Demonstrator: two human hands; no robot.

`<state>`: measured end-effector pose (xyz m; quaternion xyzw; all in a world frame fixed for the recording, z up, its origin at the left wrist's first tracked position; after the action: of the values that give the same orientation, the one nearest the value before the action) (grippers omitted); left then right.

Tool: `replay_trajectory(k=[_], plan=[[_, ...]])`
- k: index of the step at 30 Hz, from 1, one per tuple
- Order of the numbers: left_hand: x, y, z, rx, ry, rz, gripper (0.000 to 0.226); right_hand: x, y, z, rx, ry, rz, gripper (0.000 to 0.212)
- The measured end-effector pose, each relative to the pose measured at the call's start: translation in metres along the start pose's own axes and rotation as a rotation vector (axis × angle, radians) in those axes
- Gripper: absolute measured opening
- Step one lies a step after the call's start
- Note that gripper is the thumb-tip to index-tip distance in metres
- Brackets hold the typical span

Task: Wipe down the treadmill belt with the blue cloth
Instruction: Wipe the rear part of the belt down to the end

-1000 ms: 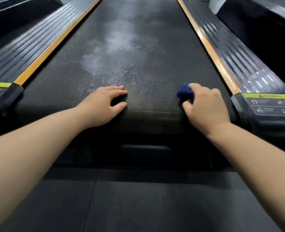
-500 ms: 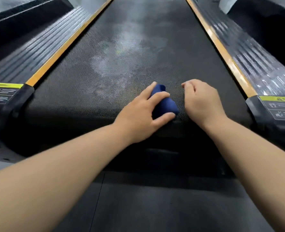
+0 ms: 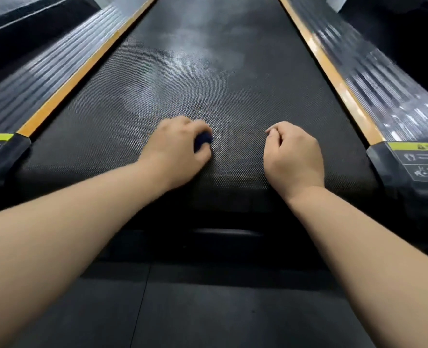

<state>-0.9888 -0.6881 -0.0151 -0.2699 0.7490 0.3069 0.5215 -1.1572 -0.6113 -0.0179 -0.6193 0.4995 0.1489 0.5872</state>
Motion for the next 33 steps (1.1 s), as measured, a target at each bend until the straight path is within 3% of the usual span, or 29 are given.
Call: replay_trajectory(k=[2,4,6,9,10,12,15,17,19,22,23,25,30,32,33], plan=[[-0.003,0.024,0.018,0.199,-0.049,0.074,0.033,0.001,-0.002,0.0,-0.004,-0.019,0.022,0.036],[-0.005,0.022,0.008,0.29,-0.064,0.057,0.031,0.003,-0.003,0.0,0.001,-0.049,0.034,0.032],[0.003,-0.004,-0.029,0.158,-0.069,0.001,0.028,0.004,-0.001,0.001,0.022,-0.059,0.032,0.028],[0.012,-0.047,-0.071,-0.217,-0.057,0.058,0.027,0.004,0.0,0.003,0.042,-0.06,0.035,0.029],[0.014,-0.041,-0.071,-0.236,-0.042,0.081,0.025,0.005,0.001,0.002,0.048,-0.075,0.037,0.03],[0.015,-0.007,-0.051,-0.074,-0.033,0.112,0.023,0.007,0.003,0.001,0.054,-0.13,0.049,0.037],[-0.001,0.044,0.016,0.359,-0.071,0.141,0.023,0.014,-0.001,0.0,0.026,-0.25,0.119,0.053],[-0.006,0.045,0.024,0.471,-0.137,0.075,0.028,0.017,-0.003,0.0,0.016,-0.285,0.155,0.051],[0.0,0.029,-0.007,0.329,-0.157,0.021,0.027,0.018,-0.005,0.0,0.013,-0.277,0.163,0.049],[0.01,0.004,-0.052,-0.11,-0.116,0.123,0.023,0.019,-0.004,-0.001,0.012,-0.259,0.158,0.051],[0.013,0.005,-0.054,-0.171,-0.091,0.159,0.022,0.019,-0.003,-0.001,0.01,-0.257,0.156,0.051],[0.012,0.024,-0.036,-0.079,-0.092,0.178,0.019,0.017,-0.002,-0.001,-0.003,-0.255,0.157,0.049],[-0.005,0.063,0.037,0.422,-0.218,0.195,0.024,0.014,-0.006,0.001,-0.019,-0.253,0.149,0.048],[-0.001,0.053,0.02,0.368,-0.168,0.168,0.022,0.014,-0.004,0.002,0.004,-0.24,0.131,0.049],[0.002,0.038,0.0,0.226,-0.13,0.179,0.021,0.014,-0.003,0.003,0.013,-0.232,0.122,0.049]])
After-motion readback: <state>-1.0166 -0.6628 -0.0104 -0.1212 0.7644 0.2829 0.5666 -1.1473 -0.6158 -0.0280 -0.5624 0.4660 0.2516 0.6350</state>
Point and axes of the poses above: each hand's wrist, its own z-axis away from the middle knuckle, its own x-axis out of the palm, y = z × x, the point moved 9 cm from there along -z, towards the middle knuckle, and after that the axes turned 9 degrees about -y, right-handed, at the moved point
